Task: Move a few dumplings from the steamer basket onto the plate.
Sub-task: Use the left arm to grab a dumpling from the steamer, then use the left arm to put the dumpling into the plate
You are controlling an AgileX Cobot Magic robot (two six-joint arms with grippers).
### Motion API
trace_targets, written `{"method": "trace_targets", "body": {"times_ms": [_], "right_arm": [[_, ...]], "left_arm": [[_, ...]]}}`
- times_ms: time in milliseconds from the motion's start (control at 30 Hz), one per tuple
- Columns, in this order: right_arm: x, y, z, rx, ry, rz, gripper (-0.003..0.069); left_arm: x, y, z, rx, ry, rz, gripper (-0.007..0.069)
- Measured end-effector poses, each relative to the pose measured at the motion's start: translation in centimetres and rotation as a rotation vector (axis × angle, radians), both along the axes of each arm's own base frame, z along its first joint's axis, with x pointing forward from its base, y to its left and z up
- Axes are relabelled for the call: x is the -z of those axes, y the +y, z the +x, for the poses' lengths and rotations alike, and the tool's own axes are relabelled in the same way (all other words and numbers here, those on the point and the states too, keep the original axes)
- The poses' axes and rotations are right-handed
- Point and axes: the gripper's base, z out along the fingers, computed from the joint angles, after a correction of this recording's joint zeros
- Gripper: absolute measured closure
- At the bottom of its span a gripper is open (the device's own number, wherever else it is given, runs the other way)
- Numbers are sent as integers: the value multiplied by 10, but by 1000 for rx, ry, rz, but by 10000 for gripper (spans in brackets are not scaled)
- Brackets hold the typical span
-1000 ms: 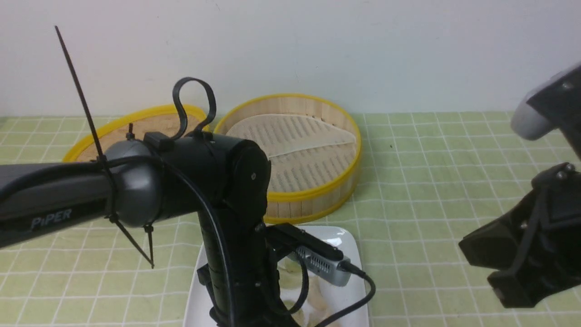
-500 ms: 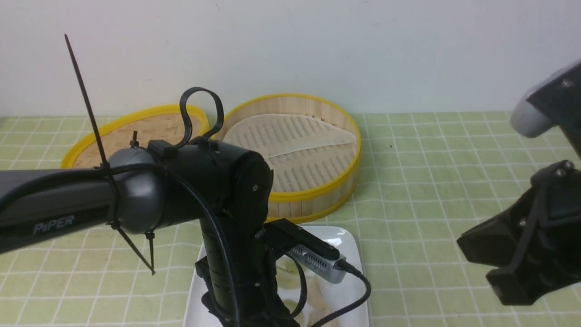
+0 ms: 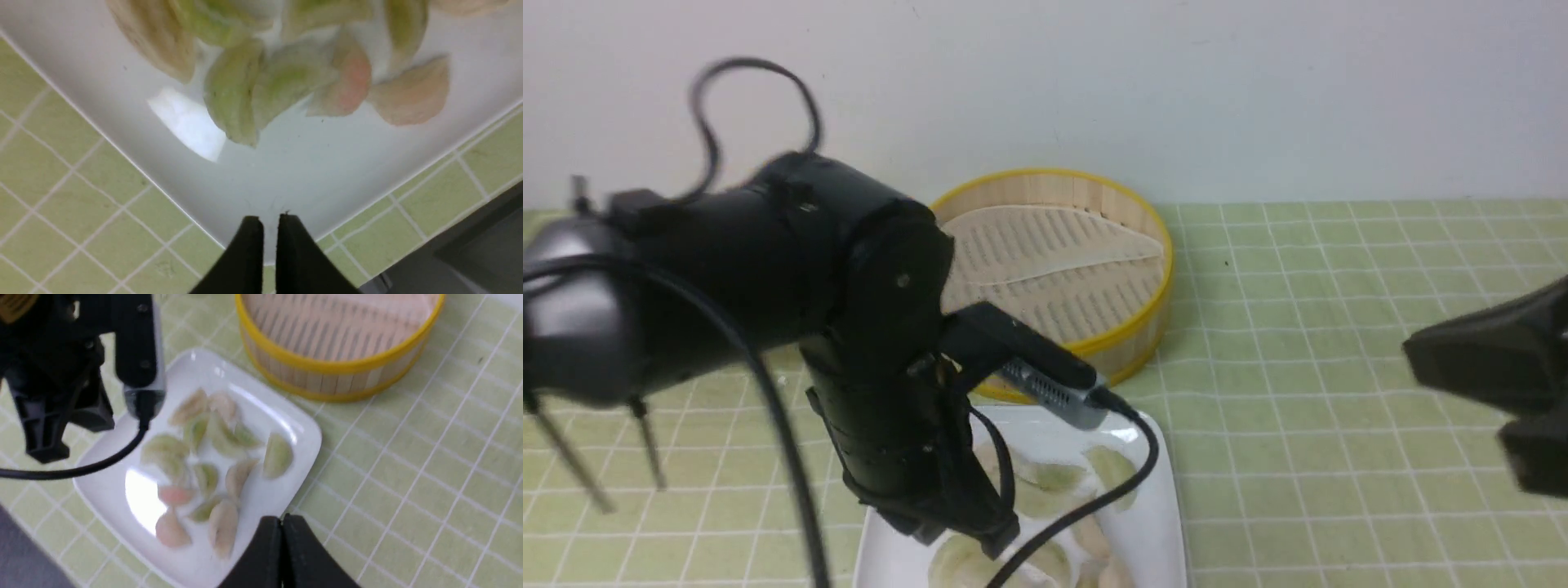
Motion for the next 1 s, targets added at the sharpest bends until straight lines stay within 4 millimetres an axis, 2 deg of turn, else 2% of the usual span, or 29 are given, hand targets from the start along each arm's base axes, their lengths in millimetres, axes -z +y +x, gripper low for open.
{"method": "trace_targets", "body": {"times_ms": [33, 67, 167, 233, 333, 500, 667, 833, 1000], "right_arm": [[-6, -6, -5, 17, -42, 27, 675], [-8, -7, -7, 22, -53, 35, 675], [-33, -39, -38, 98, -253, 182, 675], [-39, -52, -51, 124, -332, 245, 675], [-33, -72, -74, 155, -446, 342, 675], [-6, -91, -97, 168, -576, 477, 675], [19, -102, -119, 119, -765, 623, 675], [28, -106, -131, 62, -888, 695, 675], [26, -106, -135, 41, -934, 713, 675]], "left_arm": [[-11, 3, -3, -11, -43, -37, 616], [-14, 3, -4, -14, -57, -49, 620], [-65, 20, -24, -52, -269, -232, 631], [-87, 33, -38, -55, -397, -319, 631], [-103, 55, -60, -70, -547, -409, 631], [-94, 80, -88, -106, -663, -497, 631], [-59, 99, -113, -111, -722, -555, 631], [-35, 109, -126, -118, -770, -620, 631], [-30, 113, -132, -117, -826, -680, 631]]}}
